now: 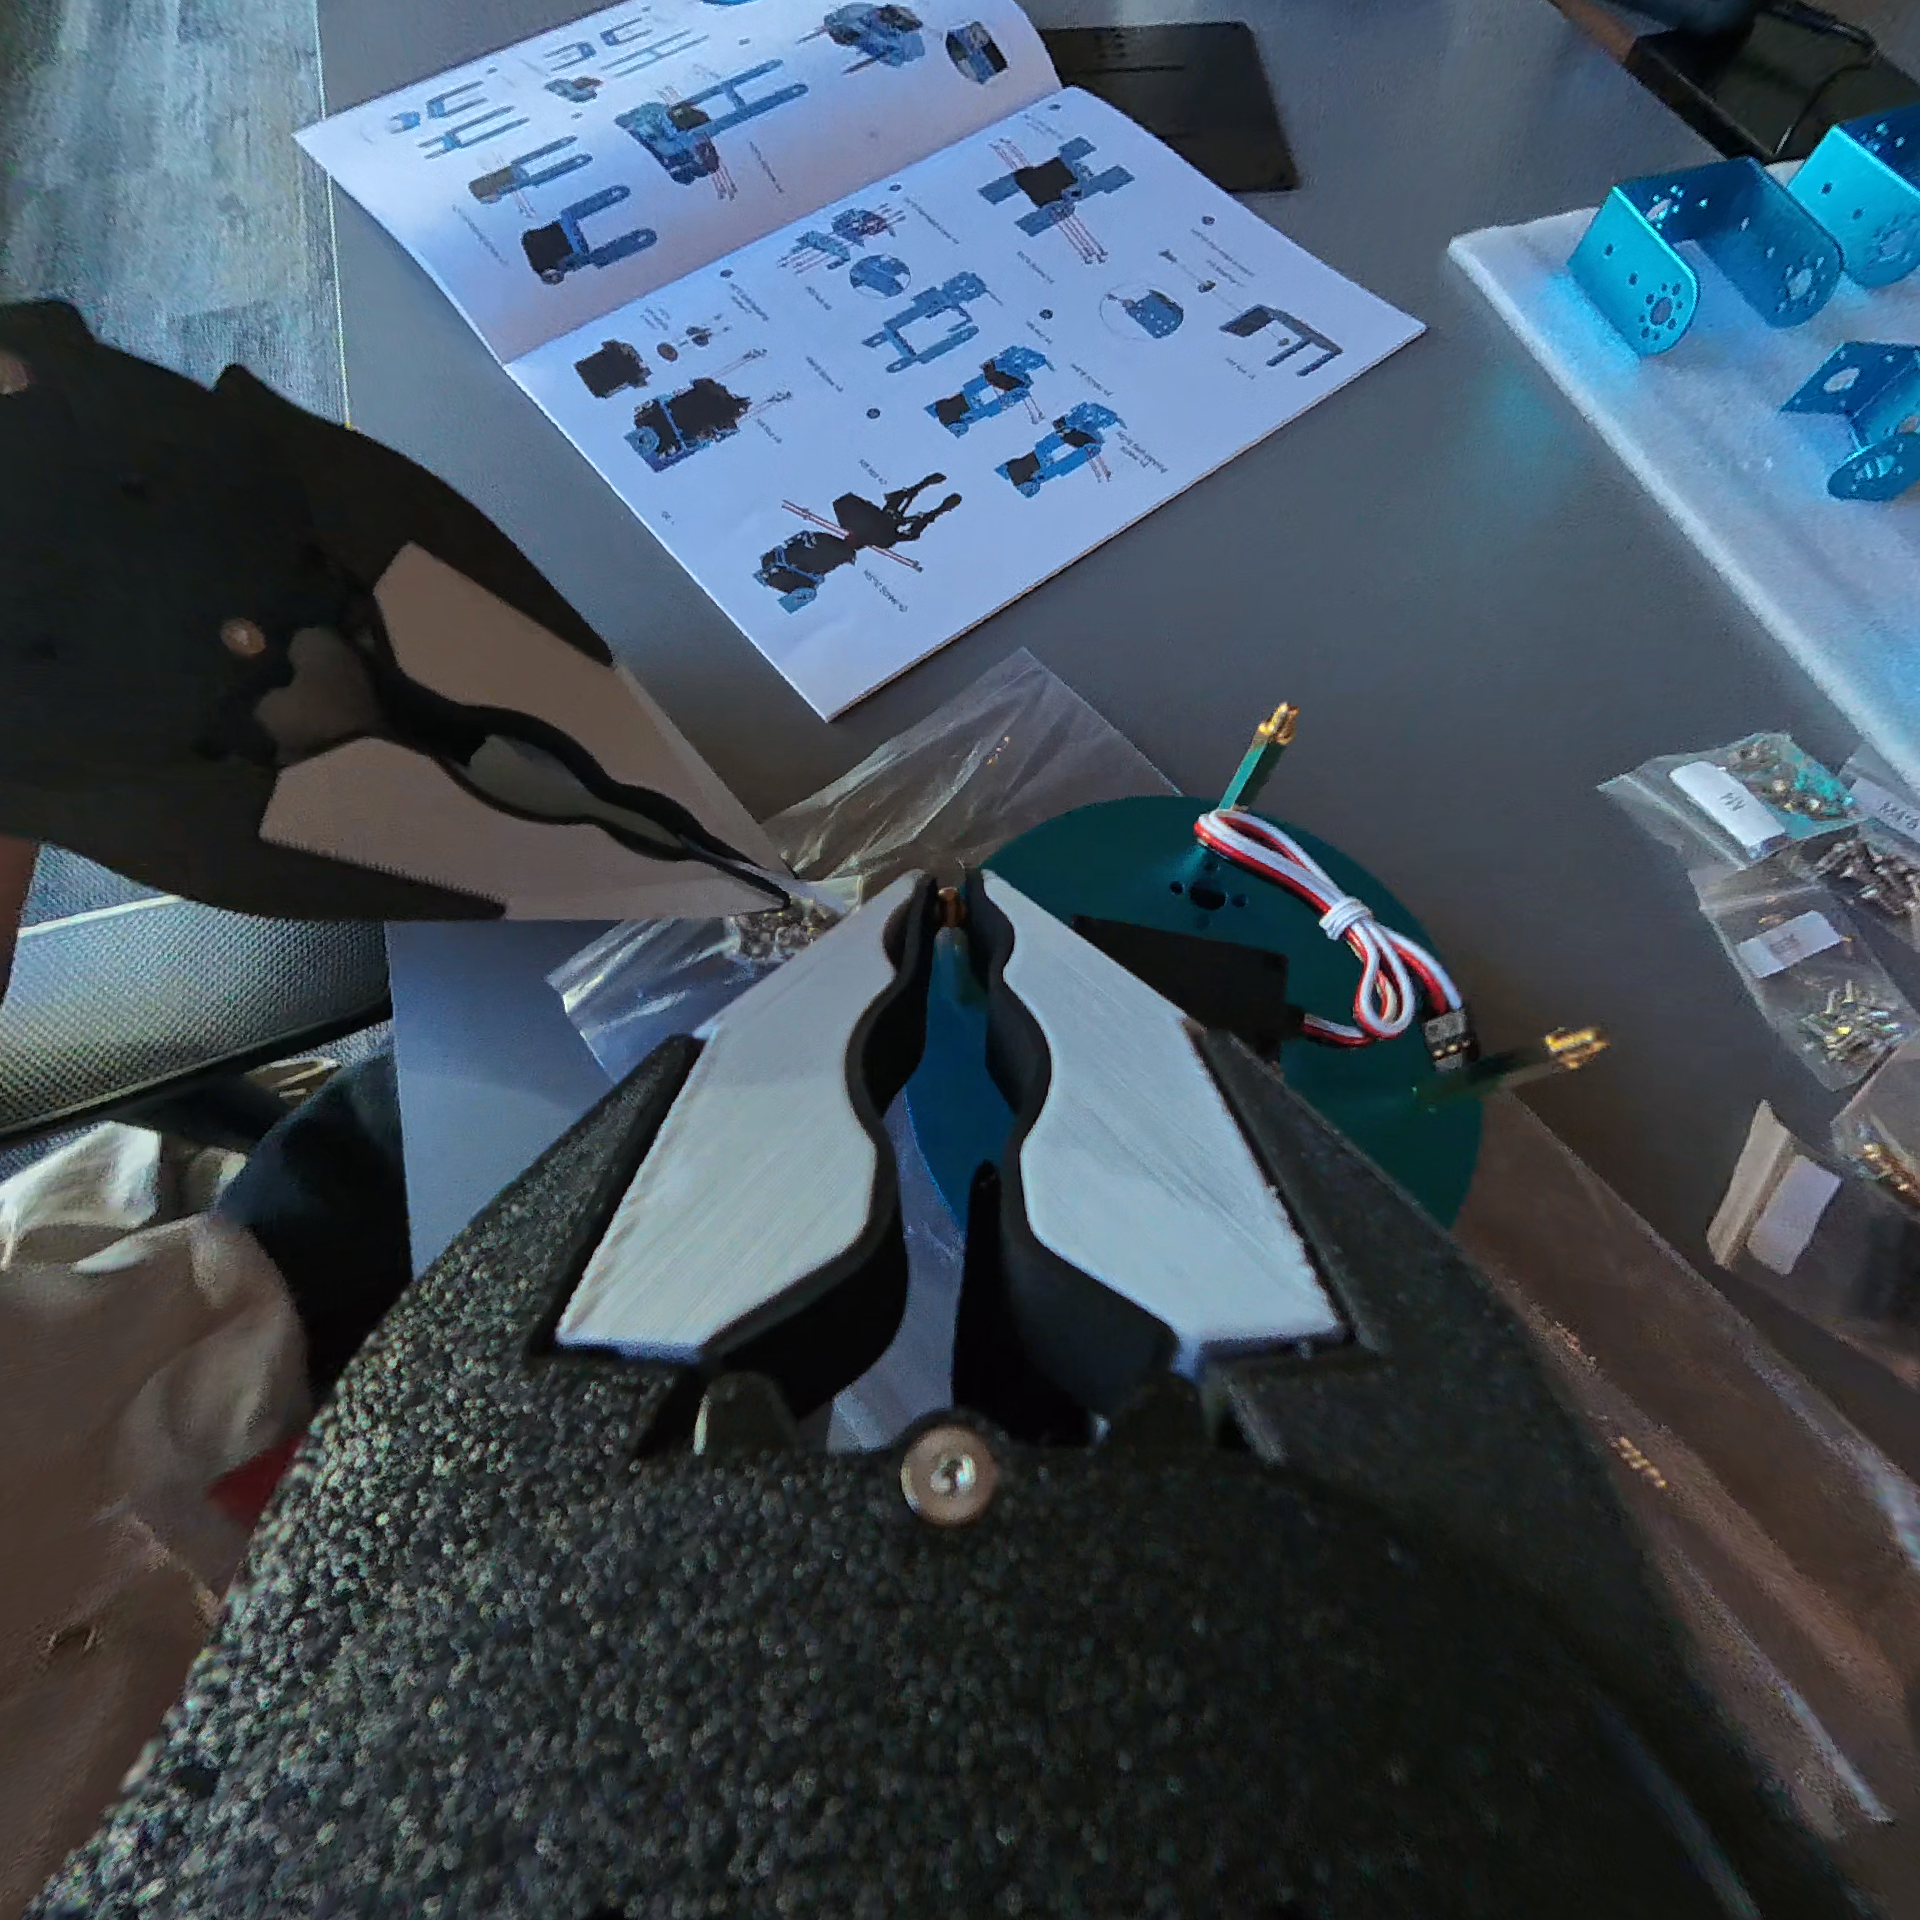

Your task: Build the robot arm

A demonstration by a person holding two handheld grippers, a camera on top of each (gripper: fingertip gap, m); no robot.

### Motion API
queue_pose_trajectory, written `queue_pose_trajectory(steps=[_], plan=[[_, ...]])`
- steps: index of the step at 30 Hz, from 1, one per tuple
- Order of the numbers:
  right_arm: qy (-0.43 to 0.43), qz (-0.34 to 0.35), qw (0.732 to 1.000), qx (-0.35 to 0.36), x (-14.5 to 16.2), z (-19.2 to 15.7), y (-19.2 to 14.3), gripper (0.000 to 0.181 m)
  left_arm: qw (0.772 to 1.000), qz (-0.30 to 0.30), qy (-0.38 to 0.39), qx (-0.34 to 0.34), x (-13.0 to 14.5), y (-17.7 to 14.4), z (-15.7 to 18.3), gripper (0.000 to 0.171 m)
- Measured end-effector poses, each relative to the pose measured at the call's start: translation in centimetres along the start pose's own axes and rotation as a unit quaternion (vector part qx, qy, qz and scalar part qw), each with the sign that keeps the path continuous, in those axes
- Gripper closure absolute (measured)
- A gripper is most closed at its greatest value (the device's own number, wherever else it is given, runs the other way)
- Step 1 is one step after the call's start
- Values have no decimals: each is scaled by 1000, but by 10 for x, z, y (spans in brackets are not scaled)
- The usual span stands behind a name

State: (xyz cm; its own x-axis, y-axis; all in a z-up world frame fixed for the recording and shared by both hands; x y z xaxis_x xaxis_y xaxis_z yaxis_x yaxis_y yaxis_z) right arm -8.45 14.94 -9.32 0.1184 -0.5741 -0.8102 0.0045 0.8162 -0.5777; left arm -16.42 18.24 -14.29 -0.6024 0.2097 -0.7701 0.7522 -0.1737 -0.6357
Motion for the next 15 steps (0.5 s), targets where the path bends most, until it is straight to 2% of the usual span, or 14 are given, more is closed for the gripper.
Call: queue_pose_trajectory(steps=[5, 8, 10, 12, 14, 15], plan=[[7, 35, 999, 23, 3, -8, -8, 171, 999, 31, -11, 26, -4, -7, 4, 171], [3, 115, 993, 35, 5, -16, -36, 161, 997, 52, -11, 47, -11, -13, 7, 171], [-24, 168, 985, 11, 11, -34, -51, 157, 992, 71, -21, 99, -14, -14, 18, 171], [-73, 189, 979, -20, 24, -54, -56, 145, 986, 84, -32, 138, -16, -15, 28, 171], [-128, 201, 971, -15, 34, -62, -58, 147, 981, 78, -21, 178, -17, -16, 41, 171], [-153, 202, 967, -4, 38, -62, -60, 143, 982, 72, -6, 176, -17, -15, 43, 171]])
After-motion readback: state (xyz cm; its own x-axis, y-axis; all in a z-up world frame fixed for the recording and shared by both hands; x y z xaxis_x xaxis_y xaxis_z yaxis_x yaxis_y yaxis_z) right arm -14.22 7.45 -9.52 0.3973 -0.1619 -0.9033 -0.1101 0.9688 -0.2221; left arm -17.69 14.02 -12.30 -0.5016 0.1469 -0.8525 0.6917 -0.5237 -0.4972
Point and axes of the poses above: each gripper's, where its closed fingertips meet, y out along the fingers, x out of its underside, z = x × y across the jaws, the point moved 4 cm from there along -y, back along the fingers, and after that the axes turned 11 degrees about x, right-handed, at the moved point
